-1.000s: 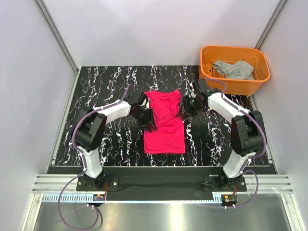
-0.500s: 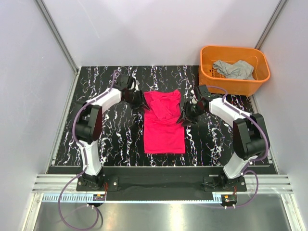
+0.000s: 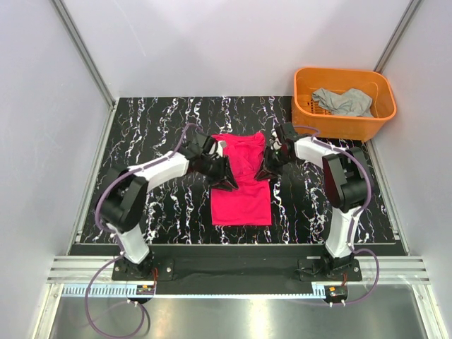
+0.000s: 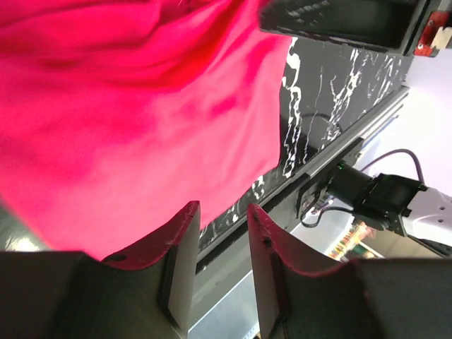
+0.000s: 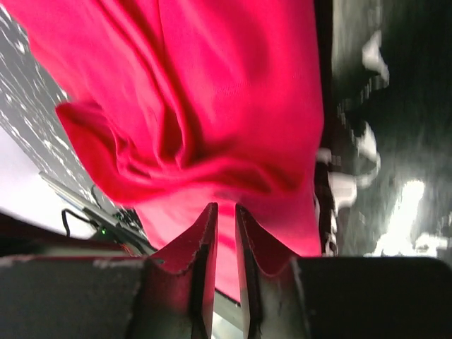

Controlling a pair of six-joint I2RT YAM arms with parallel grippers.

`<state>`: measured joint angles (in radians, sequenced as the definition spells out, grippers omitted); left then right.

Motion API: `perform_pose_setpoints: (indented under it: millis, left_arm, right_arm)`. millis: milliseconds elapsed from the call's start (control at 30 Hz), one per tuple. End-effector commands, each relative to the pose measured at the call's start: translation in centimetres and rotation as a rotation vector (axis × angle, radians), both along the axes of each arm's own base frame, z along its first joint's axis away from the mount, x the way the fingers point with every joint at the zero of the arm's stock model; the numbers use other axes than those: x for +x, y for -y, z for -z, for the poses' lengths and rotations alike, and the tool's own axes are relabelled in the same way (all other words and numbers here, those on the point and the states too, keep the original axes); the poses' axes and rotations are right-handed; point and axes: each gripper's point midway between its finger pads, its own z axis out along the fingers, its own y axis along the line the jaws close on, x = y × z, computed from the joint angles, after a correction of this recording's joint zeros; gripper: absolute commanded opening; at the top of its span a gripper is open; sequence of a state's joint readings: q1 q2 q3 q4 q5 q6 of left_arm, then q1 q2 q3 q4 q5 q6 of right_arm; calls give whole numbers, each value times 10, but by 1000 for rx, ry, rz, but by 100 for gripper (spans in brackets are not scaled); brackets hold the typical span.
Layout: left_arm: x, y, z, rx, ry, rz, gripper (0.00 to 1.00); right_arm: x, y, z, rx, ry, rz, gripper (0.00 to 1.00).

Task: Fold and stack the t-shirts
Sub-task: Fold the tshirt

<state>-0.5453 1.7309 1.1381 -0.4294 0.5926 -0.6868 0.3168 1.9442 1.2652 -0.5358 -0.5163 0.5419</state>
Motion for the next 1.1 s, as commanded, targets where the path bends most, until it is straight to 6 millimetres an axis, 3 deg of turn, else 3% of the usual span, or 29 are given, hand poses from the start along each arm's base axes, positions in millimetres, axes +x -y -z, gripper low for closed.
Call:
perform_pose_setpoints:
  millis: [0, 167, 233, 300, 467, 567, 667, 700, 767, 833, 867, 933, 967, 1067]
  left_arm:
    - [22, 17, 6, -78, -8, -16, 38]
    - [64, 14, 40, -45, -42, -71, 37]
    - [76, 3, 56, -29, -70, -105, 38]
    - [81, -5, 58, -39, -85, -117, 38]
    - [64, -6, 18, -99, -50, -63, 48]
    - [55, -6, -24, -162, 8, -45, 54]
    - [64, -9, -43, -186, 37, -51, 55]
    - [79, -13, -53, -188, 73, -73, 56]
    - [102, -19, -57, -171, 109, -99, 56]
    - [129, -30, -54, -150, 137, -145, 57]
    - [145, -32, -47, -122, 132, -164, 58]
    - [168, -42, -36, -70, 150, -199, 59]
    - [181, -43, -26, -48, 144, -211, 59]
    - [199, -47, -1, 7, 133, -229, 54]
  right_arm:
    - [32, -7, -12, 29, 83, 2, 22]
    - [35, -8, -6, 42, 71, -17, 29]
    - [37, -6, -15, 39, 95, -15, 34]
    - [38, -4, -31, 35, 123, -22, 35]
    - [44, 3, -61, 8, 180, -25, 42]
    - [57, 11, -73, -8, 217, -10, 47]
    - [72, 17, -76, -17, 229, 5, 50]
    - [79, 22, -70, -27, 222, 14, 51]
    - [95, 26, -76, -49, 246, 26, 52]
    - [107, 31, -69, -93, 258, 25, 51]
    - [118, 31, -78, -104, 287, 32, 51]
    - [130, 37, -70, -152, 295, 46, 50]
    - [139, 37, -77, -162, 319, 54, 49]
    - [154, 42, -80, -203, 357, 63, 49]
